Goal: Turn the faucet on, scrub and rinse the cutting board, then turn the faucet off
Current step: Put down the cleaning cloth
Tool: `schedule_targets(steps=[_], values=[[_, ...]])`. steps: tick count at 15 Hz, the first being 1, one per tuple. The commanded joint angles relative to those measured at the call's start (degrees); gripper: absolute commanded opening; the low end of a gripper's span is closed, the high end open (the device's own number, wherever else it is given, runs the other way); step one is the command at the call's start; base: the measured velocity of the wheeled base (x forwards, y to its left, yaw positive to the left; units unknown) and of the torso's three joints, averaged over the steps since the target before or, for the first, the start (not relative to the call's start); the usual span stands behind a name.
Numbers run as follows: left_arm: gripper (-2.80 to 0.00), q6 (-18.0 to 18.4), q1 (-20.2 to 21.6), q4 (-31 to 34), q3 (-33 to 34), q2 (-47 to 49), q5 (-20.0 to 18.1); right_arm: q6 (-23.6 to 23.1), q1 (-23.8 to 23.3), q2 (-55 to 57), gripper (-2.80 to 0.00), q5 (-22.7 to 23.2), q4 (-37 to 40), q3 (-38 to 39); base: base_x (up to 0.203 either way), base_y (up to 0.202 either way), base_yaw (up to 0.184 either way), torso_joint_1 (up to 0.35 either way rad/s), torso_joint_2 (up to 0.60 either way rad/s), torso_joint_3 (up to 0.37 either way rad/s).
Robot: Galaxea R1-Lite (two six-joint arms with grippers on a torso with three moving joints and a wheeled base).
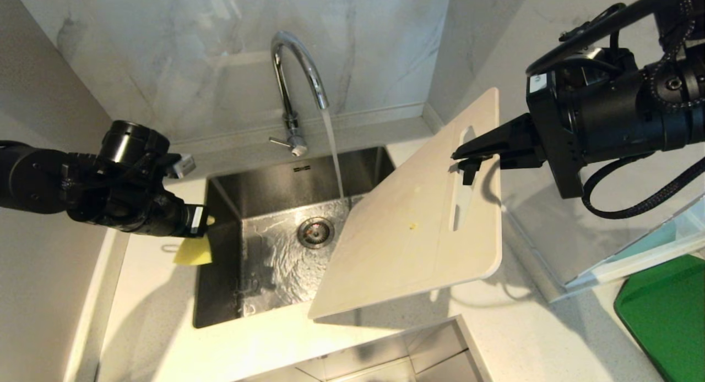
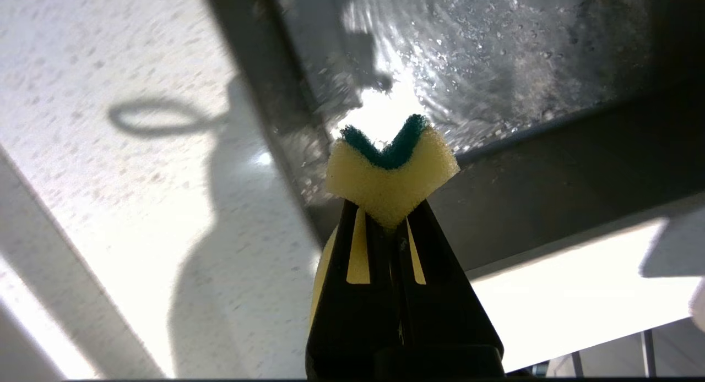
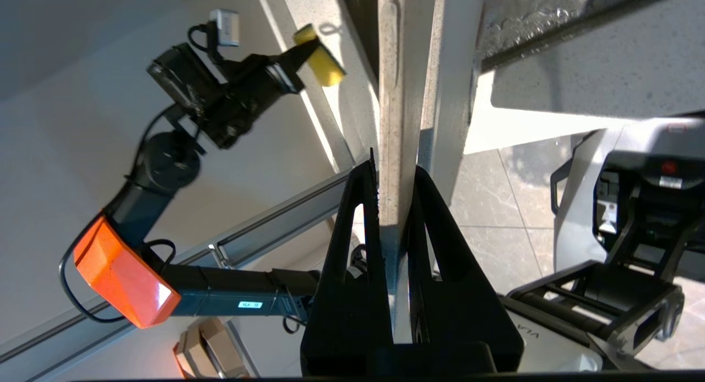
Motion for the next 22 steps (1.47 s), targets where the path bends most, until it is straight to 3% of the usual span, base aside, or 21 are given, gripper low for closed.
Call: schedule_targets(steps=[1, 7, 12, 17, 18, 22], values=[[-2.8, 0.0, 2.2, 2.5, -4.1, 3.3, 0.0, 0.2, 0.1, 0.0, -2.8, 0.3, 0.4, 0.0, 0.0, 0.0, 0.0, 0.0, 0.0, 0.0], [-2.8, -0.2, 7.4, 8.0, -14.5, 12.0, -0.1, 0.2, 0.1, 0.2, -2.8, 0.3, 1.1, 0.2, 0.0, 0.0, 0.0, 0.0, 0.0, 0.0], [-2.8, -0.1, 13.2, 9.8, -17.1, 14.6, -0.7, 0.2, 0.0, 0.9, -2.8, 0.3, 1.0, 0.1, 0.0, 0.0, 0.0, 0.0, 0.0, 0.0], [-2.8, 0.4, 14.3, 9.9, -19.2, 16.7, -0.7, 0.1, 0.1, 1.5, -2.8, 0.2, 1.0, 0.0, 0.0, 0.0, 0.0, 0.0, 0.0, 0.0], [0.0, 2.1, 14.7, 10.3, -19.4, 16.9, -0.7, 0.1, 0.0, 1.8, -2.8, 0.2, 1.0, -0.1, 0.0, 0.0, 0.0, 0.0, 0.0, 0.0], [0.0, 3.4, 15.7, 10.9, -20.8, 17.9, -0.7, 0.1, 0.1, 2.4, -2.8, 0.2, 1.0, -0.3, 0.0, 0.0, 0.0, 0.0, 0.0, 0.0]])
